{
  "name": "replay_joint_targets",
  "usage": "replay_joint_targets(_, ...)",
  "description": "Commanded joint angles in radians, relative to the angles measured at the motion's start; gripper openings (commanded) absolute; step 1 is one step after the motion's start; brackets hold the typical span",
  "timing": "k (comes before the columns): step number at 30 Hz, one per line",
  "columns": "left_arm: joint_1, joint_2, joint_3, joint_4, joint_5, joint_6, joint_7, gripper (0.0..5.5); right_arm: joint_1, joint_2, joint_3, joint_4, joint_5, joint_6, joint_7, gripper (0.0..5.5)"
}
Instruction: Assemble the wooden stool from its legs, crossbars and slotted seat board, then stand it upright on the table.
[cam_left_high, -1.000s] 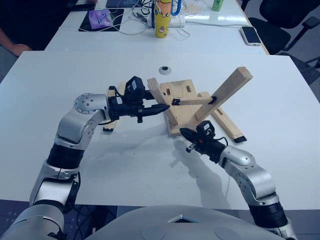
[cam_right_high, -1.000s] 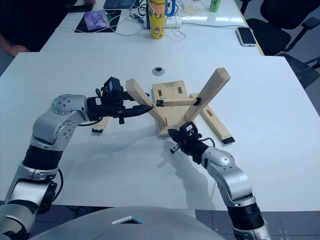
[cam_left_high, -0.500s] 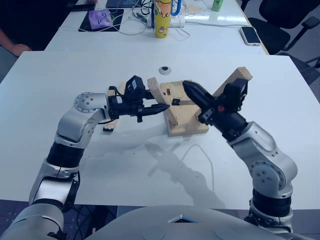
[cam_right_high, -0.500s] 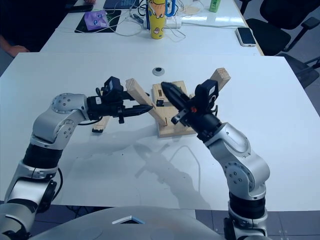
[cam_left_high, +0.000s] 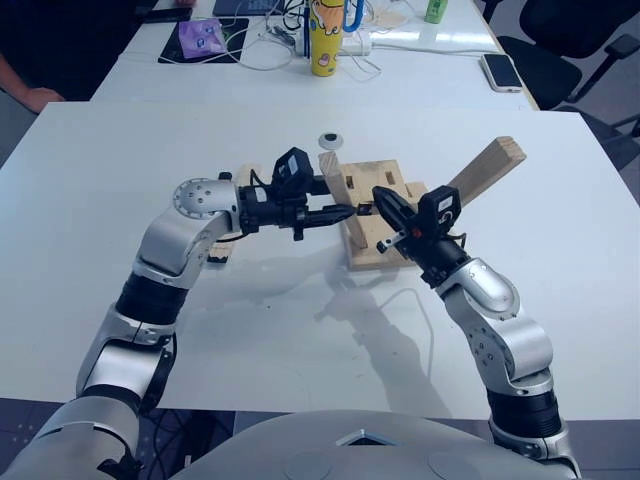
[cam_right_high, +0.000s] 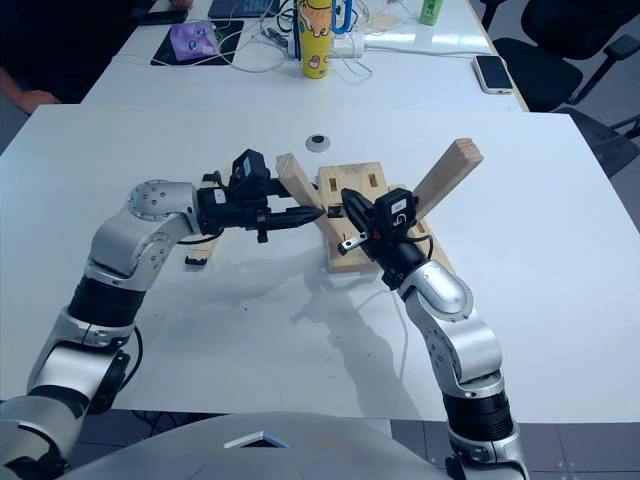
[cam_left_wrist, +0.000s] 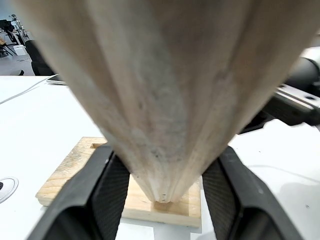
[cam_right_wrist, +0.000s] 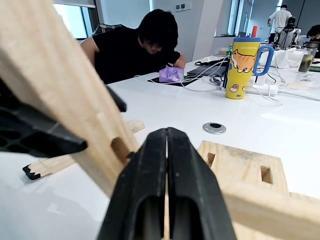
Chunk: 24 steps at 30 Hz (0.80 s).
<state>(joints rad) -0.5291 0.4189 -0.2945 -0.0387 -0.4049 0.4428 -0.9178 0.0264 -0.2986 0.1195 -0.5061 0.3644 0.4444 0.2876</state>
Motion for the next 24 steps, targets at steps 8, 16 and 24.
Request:
replay_joint_targets(8,0.077,0.024,-0.055,-0.006,0.040,0.081,-0.026,2.03,0.132,0.012,-0.119,-0.050,0.231,-0.031,0.148,0.00)
replay_joint_targets(16,0.051,0.071,-0.005,-0.041,0.007,0.116,-0.055,2.03,0.241,-0.062,-0.099,0.193,0.010,-0.235,0.234,0.00)
replay_joint_targets(24,0.000,0.073,-0.020,-0.026,0.009,0.124,-0.105,2.03,0.128,0.039,-0.046,0.342,-0.185,-0.206,0.031,0.00)
